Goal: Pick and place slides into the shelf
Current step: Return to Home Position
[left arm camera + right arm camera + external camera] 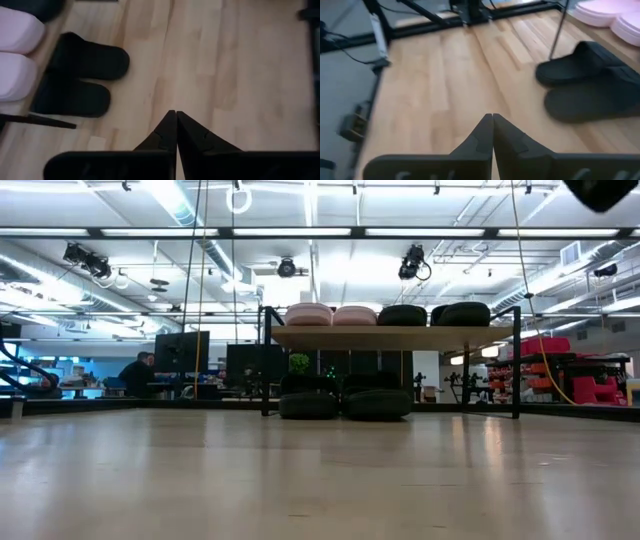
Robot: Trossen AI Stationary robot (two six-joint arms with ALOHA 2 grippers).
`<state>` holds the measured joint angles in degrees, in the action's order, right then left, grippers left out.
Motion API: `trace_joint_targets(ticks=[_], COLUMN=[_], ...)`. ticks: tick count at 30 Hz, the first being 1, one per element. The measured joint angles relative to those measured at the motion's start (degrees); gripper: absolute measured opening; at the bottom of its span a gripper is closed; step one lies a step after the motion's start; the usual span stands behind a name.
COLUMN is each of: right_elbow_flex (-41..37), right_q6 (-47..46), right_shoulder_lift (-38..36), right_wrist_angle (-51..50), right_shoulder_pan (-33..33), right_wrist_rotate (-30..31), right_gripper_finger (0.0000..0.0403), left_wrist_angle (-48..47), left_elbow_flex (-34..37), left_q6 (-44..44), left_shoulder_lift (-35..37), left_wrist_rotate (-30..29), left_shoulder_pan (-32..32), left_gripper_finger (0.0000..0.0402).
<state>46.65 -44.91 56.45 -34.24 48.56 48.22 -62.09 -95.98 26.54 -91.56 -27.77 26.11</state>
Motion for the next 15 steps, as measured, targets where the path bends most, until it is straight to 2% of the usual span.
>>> trace_joint_targets(ticks=[2, 5, 11, 15], right_elbow_flex=[1.81, 4.56, 12.42, 17.56], right_q6=[0.1, 5.37, 14.39, 20.2], right_shoulder_lift=[0.0, -0.21, -2.27, -4.52], right_wrist_angle=[-0.02, -0.23, -2.11, -7.79], right_shoulder_pan=[0.49, 0.5, 0.47, 0.47], right_wrist_rotate=[-0.21, -0.36, -3.95, -6.05], right_gripper_finger=[0.0015, 0.0015, 0.0014, 0.0016], left_wrist_angle=[-1.9, -4.49, -13.76, -14.06], left_elbow_flex=[-0.02, -0.02, 0.33, 5.01], left_q6=[-1.59, -2.86, 5.13, 7.58], left_shoulder_lift=[3.79, 9.33, 20.02, 26.95], left_wrist_rotate=[0.18, 0.13, -0.59, -2.93], left_shoulder_pan=[0.86, 1.61, 1.45, 1.51], left_gripper_finger=[0.0009, 0.0009, 0.0026, 0.0035])
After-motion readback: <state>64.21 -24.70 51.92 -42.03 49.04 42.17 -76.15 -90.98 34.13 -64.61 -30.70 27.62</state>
